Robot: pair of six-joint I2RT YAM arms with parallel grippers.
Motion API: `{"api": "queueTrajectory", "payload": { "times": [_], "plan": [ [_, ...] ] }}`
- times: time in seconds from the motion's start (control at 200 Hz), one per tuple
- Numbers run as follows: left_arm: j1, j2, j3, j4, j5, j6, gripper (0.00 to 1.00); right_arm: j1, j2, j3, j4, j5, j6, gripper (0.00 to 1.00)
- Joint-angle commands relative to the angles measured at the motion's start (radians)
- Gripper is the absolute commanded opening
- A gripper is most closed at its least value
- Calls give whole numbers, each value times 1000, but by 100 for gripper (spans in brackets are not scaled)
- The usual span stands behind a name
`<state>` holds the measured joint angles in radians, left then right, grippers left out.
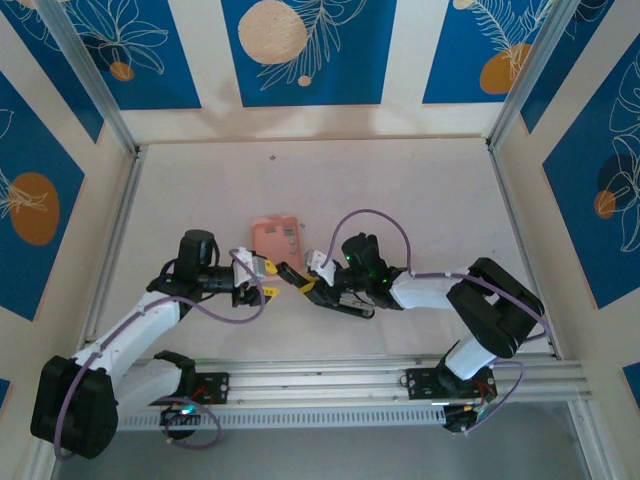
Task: Load the staples into the stapler
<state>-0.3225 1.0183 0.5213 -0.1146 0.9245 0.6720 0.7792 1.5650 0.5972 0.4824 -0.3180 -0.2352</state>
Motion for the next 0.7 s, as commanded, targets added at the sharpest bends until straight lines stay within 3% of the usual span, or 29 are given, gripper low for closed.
{"api": "queueTrajectory", "payload": {
  "times": [0.0,0.465,0.695],
  "plan": [
    [8,15,3,14,67,61,52,48,-24,3,93,-119,-85,13],
    [10,-85,14,-105,-50,13,57,10,-90,-69,117,-67,-9,12],
    [8,-35,10,-32,34,4,56,20,-117,-79,108,-79,-29,13]
  ]
}}
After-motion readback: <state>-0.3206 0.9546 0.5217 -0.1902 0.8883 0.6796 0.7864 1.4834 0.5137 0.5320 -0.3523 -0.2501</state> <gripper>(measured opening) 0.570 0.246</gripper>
